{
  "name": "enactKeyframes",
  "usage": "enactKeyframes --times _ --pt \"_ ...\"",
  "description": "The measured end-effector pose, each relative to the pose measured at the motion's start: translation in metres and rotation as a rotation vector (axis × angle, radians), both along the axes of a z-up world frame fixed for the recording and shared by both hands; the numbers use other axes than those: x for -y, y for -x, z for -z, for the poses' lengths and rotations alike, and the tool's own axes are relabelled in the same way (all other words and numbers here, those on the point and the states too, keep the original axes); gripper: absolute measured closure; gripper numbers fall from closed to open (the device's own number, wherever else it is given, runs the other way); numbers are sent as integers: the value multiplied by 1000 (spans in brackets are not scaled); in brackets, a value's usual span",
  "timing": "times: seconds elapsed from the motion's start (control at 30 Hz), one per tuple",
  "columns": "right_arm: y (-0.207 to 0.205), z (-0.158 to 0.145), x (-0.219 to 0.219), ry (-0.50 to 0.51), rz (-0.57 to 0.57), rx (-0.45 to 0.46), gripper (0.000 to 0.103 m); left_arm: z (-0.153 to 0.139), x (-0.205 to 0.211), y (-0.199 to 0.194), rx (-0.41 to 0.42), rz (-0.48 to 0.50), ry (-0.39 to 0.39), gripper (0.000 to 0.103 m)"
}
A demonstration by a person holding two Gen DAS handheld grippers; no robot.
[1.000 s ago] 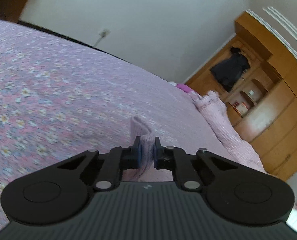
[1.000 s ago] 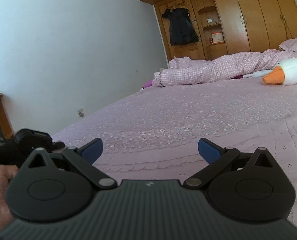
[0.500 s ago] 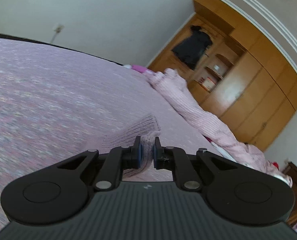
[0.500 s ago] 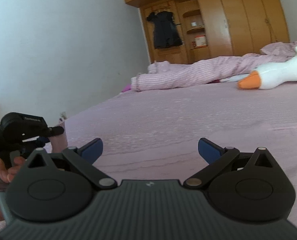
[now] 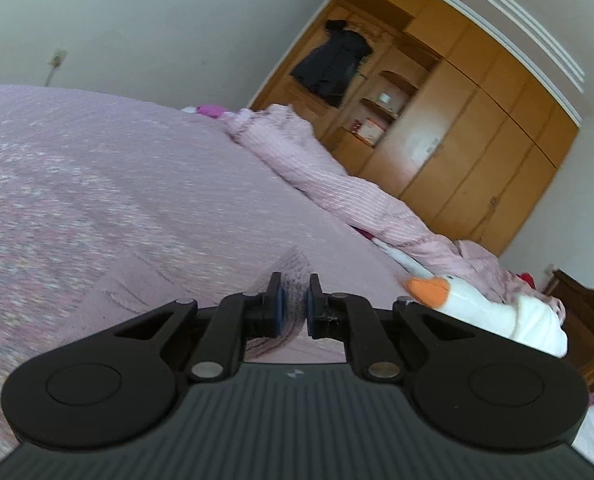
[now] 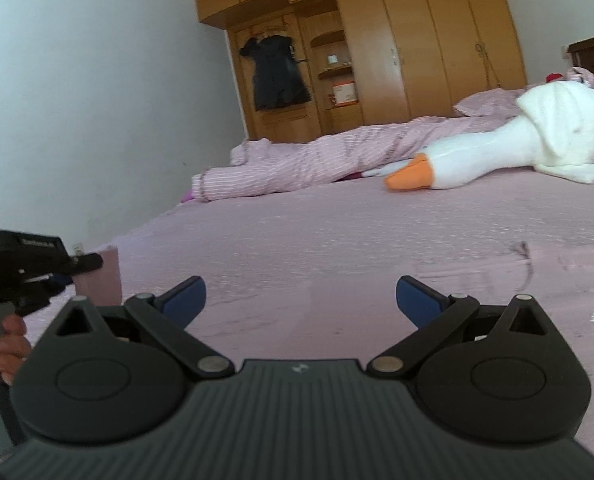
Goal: Fold small clothes
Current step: 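Lift the gripped side and fold it over toward the button placket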
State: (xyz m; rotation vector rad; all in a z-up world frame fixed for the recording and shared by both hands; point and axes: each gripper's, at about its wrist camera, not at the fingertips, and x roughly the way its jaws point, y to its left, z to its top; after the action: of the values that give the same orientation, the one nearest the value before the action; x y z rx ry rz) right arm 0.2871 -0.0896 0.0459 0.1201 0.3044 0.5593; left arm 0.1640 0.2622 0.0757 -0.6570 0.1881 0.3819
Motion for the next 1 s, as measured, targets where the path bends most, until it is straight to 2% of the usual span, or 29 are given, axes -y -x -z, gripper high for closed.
enactKeyframes --times 0.2,0.5,0.67,0.8,0.93,1.0 --pt "-13 6 37 18 49 -38 0 -4 43 -24 -6 52 -24 92" --pt "-29 4 101 14 124 -41 0 -2 108 -61 -18 155 -38 92" --pt "-32 2 136 38 136 -26 0 -1 148 -81 -29 205 -72 92" --pt "-37 2 164 11 186 13 0 1 184 -101 -33 243 -82 92" --pt "-51 5 189 -51 203 -59 0 5 221 -118 -61 276 -102 92" --pt "-56 4 197 -61 202 -67 0 6 239 -126 -70 295 -126 92"
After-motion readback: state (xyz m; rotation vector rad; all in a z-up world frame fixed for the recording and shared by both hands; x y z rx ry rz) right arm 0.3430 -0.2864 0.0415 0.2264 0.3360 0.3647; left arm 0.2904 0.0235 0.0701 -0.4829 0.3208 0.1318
